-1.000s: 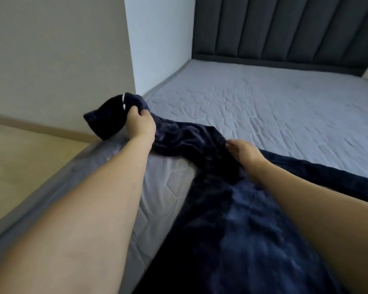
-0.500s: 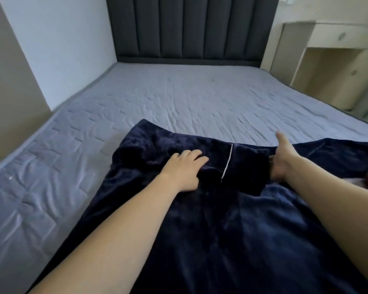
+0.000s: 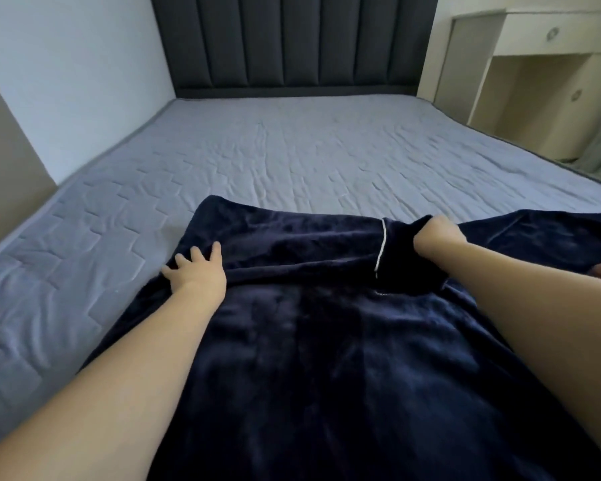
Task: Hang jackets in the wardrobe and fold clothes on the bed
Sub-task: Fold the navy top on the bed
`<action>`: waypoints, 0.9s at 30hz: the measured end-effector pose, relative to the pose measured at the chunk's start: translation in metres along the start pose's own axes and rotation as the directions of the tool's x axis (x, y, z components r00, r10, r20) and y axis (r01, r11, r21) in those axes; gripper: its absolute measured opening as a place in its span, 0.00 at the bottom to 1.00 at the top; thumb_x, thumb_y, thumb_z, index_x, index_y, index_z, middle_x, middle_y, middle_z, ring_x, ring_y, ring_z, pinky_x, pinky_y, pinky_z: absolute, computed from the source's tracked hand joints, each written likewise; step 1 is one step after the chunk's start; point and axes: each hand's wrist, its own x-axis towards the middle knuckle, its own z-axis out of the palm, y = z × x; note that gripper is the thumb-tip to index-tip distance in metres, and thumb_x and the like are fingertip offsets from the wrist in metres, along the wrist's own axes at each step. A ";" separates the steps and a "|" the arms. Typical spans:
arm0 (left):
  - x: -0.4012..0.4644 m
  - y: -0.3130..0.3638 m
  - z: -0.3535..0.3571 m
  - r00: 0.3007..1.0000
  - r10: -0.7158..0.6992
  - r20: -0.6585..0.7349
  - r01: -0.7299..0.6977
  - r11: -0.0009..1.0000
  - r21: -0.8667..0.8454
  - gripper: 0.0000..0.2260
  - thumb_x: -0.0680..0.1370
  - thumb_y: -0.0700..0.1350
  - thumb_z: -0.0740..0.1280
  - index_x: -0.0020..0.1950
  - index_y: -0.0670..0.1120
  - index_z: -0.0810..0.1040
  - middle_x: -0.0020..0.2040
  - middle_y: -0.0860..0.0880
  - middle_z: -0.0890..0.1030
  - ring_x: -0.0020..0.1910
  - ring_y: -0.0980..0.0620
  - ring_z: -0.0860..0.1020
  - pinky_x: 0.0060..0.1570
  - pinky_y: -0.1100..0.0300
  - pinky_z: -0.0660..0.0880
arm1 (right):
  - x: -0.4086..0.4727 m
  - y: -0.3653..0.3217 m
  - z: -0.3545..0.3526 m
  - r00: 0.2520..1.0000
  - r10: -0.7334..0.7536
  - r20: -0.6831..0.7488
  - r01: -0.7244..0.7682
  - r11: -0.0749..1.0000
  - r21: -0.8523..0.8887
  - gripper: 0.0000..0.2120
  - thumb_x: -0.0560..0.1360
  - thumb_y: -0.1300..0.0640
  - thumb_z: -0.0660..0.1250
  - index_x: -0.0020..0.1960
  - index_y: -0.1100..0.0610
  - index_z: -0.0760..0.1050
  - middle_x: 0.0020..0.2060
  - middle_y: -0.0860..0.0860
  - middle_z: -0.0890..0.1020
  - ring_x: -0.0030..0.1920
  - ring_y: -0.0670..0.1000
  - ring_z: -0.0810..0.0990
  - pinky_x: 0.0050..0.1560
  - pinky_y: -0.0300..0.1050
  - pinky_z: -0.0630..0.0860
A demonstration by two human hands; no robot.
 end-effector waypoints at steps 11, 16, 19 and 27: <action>0.015 0.083 -0.043 0.964 0.254 -0.084 -0.264 0.849 -0.458 0.31 0.74 0.72 0.44 0.77 0.67 0.50 0.80 0.55 0.42 0.78 0.46 0.35 0.61 0.22 0.33 | 0.011 0.037 0.047 0.841 -0.532 -0.101 0.434 0.773 -0.462 0.27 0.80 0.43 0.47 0.77 0.48 0.53 0.74 0.54 0.59 0.73 0.58 0.57 0.72 0.60 0.51; 0.025 0.086 0.002 0.984 0.165 -0.072 -0.180 0.905 -0.386 0.36 0.70 0.77 0.41 0.76 0.68 0.42 0.80 0.54 0.39 0.77 0.44 0.33 0.58 0.20 0.34 | 0.018 0.057 0.076 0.916 -0.400 -0.041 0.360 0.862 -0.358 0.28 0.79 0.40 0.40 0.77 0.43 0.53 0.76 0.49 0.59 0.77 0.57 0.49 0.75 0.60 0.41; 0.033 0.096 -0.026 0.986 0.157 -0.050 -0.165 0.915 -0.367 0.38 0.68 0.78 0.41 0.77 0.67 0.44 0.80 0.54 0.41 0.77 0.41 0.35 0.55 0.20 0.33 | 0.020 0.057 0.079 0.914 -0.403 -0.036 0.364 0.857 -0.366 0.28 0.79 0.41 0.41 0.78 0.44 0.53 0.77 0.50 0.58 0.77 0.58 0.48 0.75 0.60 0.40; -0.004 0.118 0.014 0.949 0.213 -0.233 -0.287 0.889 -0.357 0.37 0.70 0.78 0.36 0.77 0.65 0.38 0.80 0.53 0.37 0.75 0.42 0.29 0.53 0.20 0.29 | 0.012 0.054 0.073 0.932 -0.362 -0.007 0.330 0.858 -0.394 0.29 0.78 0.40 0.39 0.78 0.44 0.49 0.78 0.49 0.53 0.78 0.57 0.45 0.75 0.59 0.38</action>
